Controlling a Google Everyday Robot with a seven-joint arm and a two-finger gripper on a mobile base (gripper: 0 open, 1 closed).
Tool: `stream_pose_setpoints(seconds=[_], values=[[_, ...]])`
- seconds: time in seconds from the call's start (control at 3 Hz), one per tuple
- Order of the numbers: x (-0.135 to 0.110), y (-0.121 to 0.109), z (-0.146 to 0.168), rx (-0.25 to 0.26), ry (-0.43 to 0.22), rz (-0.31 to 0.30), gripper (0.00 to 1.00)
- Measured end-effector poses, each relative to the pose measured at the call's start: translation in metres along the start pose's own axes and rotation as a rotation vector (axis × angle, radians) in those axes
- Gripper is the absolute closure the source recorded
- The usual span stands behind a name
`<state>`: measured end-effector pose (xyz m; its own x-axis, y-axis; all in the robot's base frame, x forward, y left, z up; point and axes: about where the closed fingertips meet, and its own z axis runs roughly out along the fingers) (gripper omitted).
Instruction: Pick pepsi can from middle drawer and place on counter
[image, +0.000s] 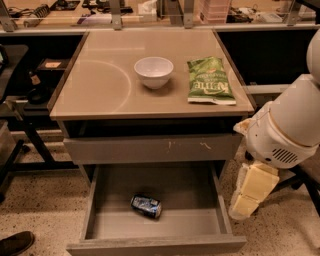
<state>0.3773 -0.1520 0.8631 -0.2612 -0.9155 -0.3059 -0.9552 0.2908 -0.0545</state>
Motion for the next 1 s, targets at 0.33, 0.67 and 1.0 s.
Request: stream_pose_setpoints(seconds=[0.33, 0.67, 1.0], values=[[0.0, 0.0, 0.0, 0.0, 0.0, 0.0, 0.0], [0.001, 0.001, 0.028, 0.002, -0.032, 0.056, 0.0], [0.0, -0.001, 0.085, -0.006, -0.081, 0.163, 0.0]])
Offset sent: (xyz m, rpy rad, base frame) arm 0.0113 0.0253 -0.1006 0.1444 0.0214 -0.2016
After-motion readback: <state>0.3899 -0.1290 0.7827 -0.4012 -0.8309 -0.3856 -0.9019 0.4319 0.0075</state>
